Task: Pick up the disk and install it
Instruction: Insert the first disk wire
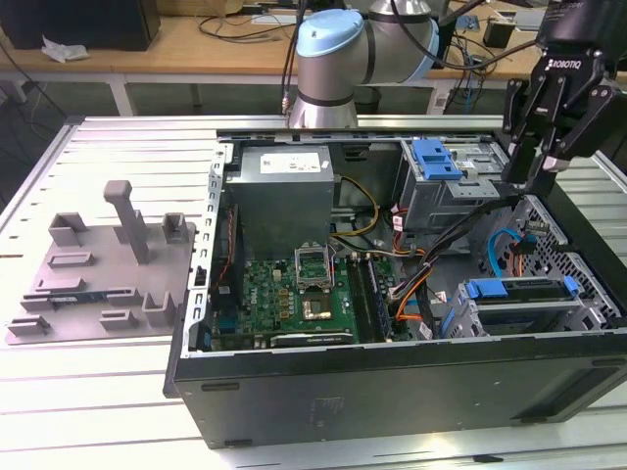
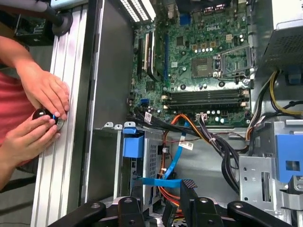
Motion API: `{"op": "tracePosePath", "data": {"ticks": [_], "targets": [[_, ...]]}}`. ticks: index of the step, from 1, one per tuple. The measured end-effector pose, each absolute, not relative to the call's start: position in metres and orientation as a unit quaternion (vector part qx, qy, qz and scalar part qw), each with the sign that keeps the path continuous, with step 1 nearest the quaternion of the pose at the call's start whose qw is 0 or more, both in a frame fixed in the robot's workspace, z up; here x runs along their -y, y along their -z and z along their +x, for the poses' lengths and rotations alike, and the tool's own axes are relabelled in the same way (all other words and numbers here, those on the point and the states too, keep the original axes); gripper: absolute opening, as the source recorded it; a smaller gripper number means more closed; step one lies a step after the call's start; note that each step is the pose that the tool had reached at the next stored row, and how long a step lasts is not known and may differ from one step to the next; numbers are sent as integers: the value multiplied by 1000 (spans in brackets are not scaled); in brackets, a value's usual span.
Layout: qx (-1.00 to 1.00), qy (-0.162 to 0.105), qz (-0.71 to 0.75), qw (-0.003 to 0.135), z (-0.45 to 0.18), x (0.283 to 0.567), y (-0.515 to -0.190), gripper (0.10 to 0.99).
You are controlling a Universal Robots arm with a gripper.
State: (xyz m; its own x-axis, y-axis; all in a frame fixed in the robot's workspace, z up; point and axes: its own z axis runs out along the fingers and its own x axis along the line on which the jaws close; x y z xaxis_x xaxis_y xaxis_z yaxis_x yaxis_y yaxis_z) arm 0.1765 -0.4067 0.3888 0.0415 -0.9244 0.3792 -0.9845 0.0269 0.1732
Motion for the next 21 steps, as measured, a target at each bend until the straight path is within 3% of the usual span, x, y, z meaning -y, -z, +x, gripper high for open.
{"op": "tracePosePath", "data": {"ticks": [16, 18, 19, 20, 21], "targets": [[715, -81, 663, 206, 196, 407, -384, 443], [746, -103, 629, 193, 196, 407, -384, 443], [755, -129, 620, 169, 196, 407, -384, 443], [763, -136, 610, 162, 196, 407, -383, 443], [768, -139, 603, 167, 196, 407, -380, 443]]}}
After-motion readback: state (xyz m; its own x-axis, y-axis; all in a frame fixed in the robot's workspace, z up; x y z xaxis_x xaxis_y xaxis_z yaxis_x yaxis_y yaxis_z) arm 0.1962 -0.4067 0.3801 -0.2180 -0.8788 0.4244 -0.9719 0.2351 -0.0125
